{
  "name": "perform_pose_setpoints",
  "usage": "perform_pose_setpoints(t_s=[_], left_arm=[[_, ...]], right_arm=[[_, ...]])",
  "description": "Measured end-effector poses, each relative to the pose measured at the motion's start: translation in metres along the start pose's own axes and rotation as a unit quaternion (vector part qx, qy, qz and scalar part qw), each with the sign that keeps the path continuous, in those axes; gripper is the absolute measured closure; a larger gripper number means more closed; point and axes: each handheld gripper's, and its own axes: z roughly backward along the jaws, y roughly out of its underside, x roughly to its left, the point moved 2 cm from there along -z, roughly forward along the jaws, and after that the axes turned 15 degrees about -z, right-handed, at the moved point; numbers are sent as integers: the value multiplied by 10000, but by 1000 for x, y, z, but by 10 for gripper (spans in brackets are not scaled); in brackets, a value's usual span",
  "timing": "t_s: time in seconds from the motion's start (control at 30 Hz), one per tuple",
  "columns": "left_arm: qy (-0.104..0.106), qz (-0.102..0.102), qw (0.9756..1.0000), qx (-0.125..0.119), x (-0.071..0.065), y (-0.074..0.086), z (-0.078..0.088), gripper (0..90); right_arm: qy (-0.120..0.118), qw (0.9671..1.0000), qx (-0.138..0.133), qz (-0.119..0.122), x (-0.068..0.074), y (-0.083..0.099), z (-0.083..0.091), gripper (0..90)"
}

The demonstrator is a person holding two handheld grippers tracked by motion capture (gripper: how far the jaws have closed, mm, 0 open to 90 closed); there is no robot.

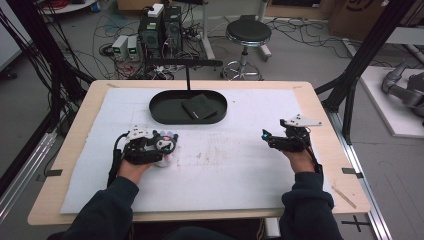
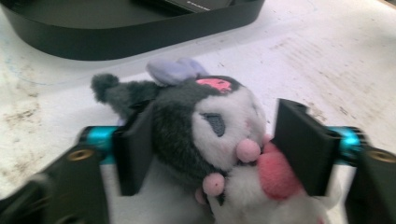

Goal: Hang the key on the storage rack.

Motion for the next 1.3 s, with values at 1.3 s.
perform_pose_setpoints(t_s=[1.3], left_arm=[[-202,-463,9985,-201,7,-27,17,402]], right_arm=[[-28,10000,-26,-87,-2,1,2,215]])
